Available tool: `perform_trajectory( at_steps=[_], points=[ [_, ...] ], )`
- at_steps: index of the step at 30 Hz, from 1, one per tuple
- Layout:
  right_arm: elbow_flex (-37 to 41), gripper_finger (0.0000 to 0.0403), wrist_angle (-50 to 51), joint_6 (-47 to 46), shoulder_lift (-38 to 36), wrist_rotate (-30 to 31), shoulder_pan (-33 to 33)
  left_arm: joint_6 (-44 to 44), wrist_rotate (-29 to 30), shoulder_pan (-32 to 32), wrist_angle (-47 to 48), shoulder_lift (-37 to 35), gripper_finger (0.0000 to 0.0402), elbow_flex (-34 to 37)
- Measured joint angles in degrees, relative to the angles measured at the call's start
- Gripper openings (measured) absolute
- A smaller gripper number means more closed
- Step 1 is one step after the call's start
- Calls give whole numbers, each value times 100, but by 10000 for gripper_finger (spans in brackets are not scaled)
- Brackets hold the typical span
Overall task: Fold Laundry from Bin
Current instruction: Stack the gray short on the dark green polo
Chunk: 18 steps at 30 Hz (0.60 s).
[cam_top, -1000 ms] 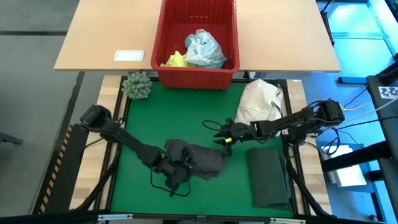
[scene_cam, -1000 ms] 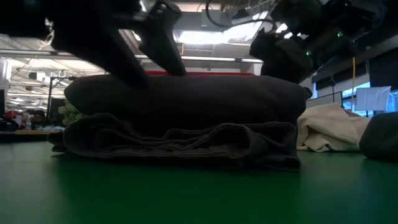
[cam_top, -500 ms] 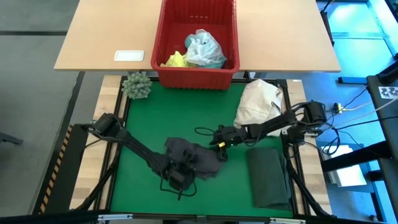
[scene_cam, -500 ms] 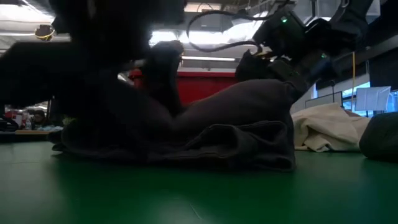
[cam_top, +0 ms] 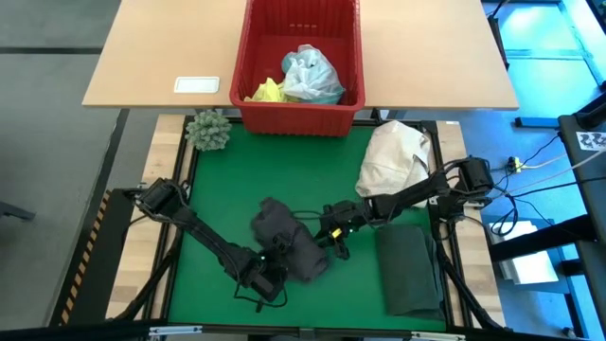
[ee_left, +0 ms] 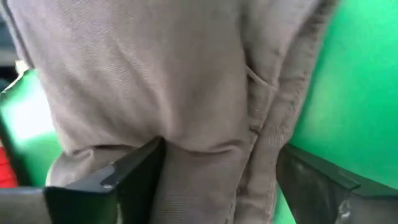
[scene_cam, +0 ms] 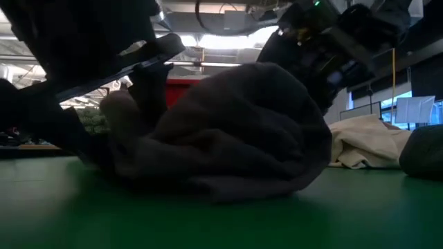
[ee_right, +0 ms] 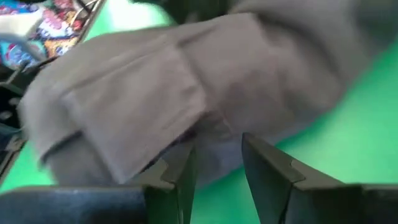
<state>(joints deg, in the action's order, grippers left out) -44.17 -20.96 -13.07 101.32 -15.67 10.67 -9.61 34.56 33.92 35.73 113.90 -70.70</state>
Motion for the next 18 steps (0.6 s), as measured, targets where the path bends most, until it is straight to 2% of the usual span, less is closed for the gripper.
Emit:
perform_trajectory(
  at_steps=[3, 8, 15, 18],
  points=[
    [-70, 129, -5, 3, 0, 93, 307, -39, 104, 0, 62, 4, 271, 5],
    [-115, 129, 8, 5, -2, 604, 691, -34, 330, 20, 407, -3, 264, 12],
    [-117, 129, 425, -1, -4, 1084, 736, 59, 911, 231, 1629, -163, 271, -432],
    [-117, 129, 488, -2, -4, 1303, 731, 203, 889, 314, 1927, -199, 269, -609]
  ],
)
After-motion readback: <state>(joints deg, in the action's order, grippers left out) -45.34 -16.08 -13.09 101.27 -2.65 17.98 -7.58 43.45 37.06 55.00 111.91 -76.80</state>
